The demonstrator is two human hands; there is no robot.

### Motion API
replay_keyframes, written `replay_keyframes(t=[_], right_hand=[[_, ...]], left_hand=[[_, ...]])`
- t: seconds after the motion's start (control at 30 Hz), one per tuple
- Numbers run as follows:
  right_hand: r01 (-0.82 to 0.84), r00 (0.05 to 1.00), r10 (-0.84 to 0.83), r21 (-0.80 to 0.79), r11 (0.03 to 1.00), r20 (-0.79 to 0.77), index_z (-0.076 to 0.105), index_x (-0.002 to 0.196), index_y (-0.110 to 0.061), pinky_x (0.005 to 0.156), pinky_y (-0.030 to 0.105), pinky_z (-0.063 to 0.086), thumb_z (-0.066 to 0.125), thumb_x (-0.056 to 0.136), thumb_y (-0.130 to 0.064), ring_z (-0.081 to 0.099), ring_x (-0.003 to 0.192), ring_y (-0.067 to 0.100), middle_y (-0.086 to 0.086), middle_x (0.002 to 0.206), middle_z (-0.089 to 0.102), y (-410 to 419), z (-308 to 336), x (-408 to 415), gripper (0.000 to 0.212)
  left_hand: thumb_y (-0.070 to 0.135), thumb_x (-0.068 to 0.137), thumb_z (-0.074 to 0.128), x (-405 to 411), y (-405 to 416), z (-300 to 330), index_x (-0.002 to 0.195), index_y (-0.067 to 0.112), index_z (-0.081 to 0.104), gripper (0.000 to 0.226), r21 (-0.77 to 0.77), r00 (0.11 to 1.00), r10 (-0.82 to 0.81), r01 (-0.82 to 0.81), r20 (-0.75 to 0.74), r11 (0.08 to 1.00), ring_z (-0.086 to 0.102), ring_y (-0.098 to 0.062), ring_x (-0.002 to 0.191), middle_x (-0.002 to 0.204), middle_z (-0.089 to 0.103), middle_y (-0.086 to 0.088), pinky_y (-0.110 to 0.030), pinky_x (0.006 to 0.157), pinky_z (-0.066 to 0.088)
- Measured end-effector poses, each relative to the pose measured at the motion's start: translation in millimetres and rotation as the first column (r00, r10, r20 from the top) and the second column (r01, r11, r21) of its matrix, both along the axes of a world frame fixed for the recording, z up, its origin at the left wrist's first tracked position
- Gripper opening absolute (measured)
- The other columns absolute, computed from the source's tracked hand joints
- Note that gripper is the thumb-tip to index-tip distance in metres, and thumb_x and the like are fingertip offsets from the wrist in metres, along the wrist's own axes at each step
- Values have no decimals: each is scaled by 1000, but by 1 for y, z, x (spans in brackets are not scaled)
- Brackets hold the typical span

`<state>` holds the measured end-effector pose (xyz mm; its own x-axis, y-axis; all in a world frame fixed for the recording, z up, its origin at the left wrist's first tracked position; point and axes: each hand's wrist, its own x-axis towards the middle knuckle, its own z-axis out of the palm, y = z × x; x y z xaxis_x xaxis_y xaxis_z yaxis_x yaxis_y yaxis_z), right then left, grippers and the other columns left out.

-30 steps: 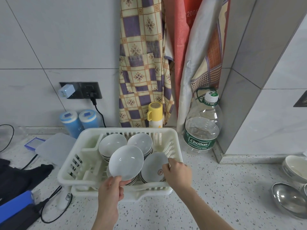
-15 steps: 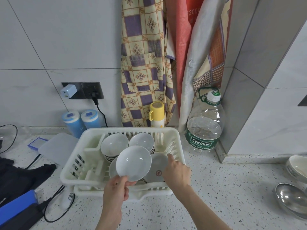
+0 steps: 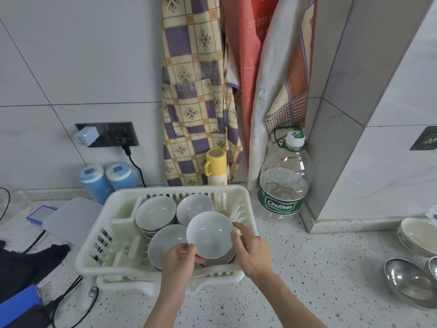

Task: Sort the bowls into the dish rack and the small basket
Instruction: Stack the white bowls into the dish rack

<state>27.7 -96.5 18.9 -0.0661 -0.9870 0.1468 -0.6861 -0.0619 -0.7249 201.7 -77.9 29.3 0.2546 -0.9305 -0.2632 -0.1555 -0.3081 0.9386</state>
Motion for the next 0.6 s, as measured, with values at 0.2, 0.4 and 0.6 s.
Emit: replay_keyframes(t=[0.2, 0.4, 0.6], right_hand=[[75, 993, -69, 53, 996, -91, 57, 129, -24, 48, 21, 35, 49, 89, -15, 44, 49, 13, -8, 50, 42, -3, 2, 2, 42], [84, 979, -67, 85, 993, -190, 56, 131, -19, 47, 24, 33, 46, 89, -14, 46, 53, 19, -4, 56, 48, -7, 1, 2, 43], [86, 958, -61, 78, 993, -279, 53, 132, -21, 43, 19, 25, 43, 89, -15, 41, 50, 16, -8, 51, 37, -7, -2, 3, 44]], left_hand=[[18, 89, 51, -9, -4, -6, 71, 9, 67, 26, 35, 995, -73, 71, 68, 997, 50, 1, 40, 65, 75, -3, -28, 52, 36], [15, 93, 53, -10, -2, -9, 101, 37, 60, 25, 19, 989, -101, 100, 104, 995, 73, -12, 75, 77, 77, 0, -36, 79, 56], [13, 92, 55, -9, -4, -14, 129, 30, 54, 41, -2, 971, -115, 118, 210, 993, 68, -1, 60, 65, 72, 5, -29, 65, 52]])
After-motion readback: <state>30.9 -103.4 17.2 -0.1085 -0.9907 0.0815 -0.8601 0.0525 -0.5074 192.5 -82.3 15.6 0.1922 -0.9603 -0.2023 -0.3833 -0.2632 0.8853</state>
